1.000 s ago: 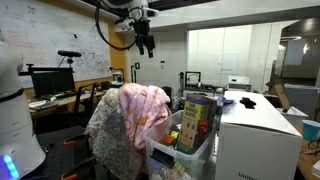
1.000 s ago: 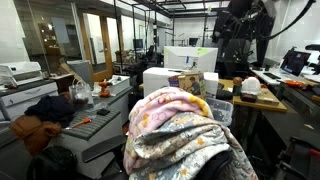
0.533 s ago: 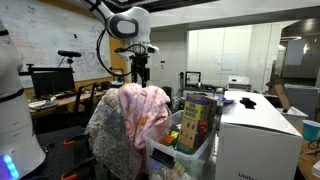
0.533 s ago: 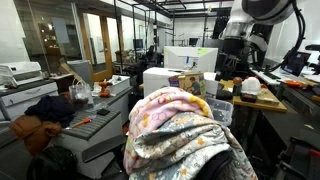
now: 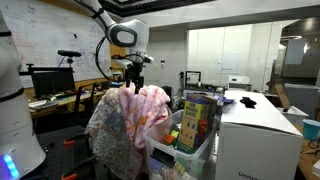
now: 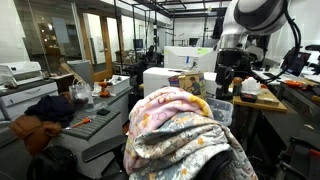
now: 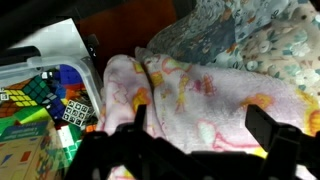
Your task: Put the fleece on the boxes
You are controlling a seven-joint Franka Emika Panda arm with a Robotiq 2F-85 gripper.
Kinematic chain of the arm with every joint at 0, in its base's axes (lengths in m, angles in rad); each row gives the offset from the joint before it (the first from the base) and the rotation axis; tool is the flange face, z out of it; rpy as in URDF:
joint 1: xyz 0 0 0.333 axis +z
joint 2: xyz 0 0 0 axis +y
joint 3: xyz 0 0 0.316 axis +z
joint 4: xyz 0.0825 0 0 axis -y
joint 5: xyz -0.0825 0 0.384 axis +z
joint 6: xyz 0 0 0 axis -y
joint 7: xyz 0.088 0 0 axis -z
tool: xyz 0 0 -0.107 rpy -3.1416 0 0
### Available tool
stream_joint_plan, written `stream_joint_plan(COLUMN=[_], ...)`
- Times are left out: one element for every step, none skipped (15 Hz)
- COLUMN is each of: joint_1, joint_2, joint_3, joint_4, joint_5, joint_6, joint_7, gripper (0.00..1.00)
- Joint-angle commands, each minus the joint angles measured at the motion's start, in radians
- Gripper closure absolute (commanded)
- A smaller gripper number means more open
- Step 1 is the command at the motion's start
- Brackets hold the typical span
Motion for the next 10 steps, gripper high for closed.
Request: stream_joint_plan(joint_1=[0.024,0.033,0.042,0.053,0.063,0.073,0.086,0.097,0.107,0.117], joint_2=[-0.030,-0.036,-0.043,-0.045,-0.047,-0.047,-0.051,-0.051,-0.051,-0.049], joint_3=[0.030,0.040,0.051,0.062,0.072,0.082,0.094,0.103,0.113,0.120], joint_4=[-0.011,-0.009,-0.011,-0.015,-0.019,-0.020,-0.028,-0.029,-0.033,-0.037], joint_5=[0.057,0.070,0.085,0.101,0.113,0.127,0.148,0.167,0.185,0.202], joint_6=[-0.042,-0.054,-0.056,-0.052,-0.042,-0.032,-0.003,0.015,0.040,0.061], joint_7=[-0.038,-0.036,-0.033,-0.034,-0.034,-0.033,-0.033,-0.036,-0.040,-0.045], gripper=[0.00,0.00,0.00,0.00,0.00,0.00,0.00,0.00,0.00,0.00])
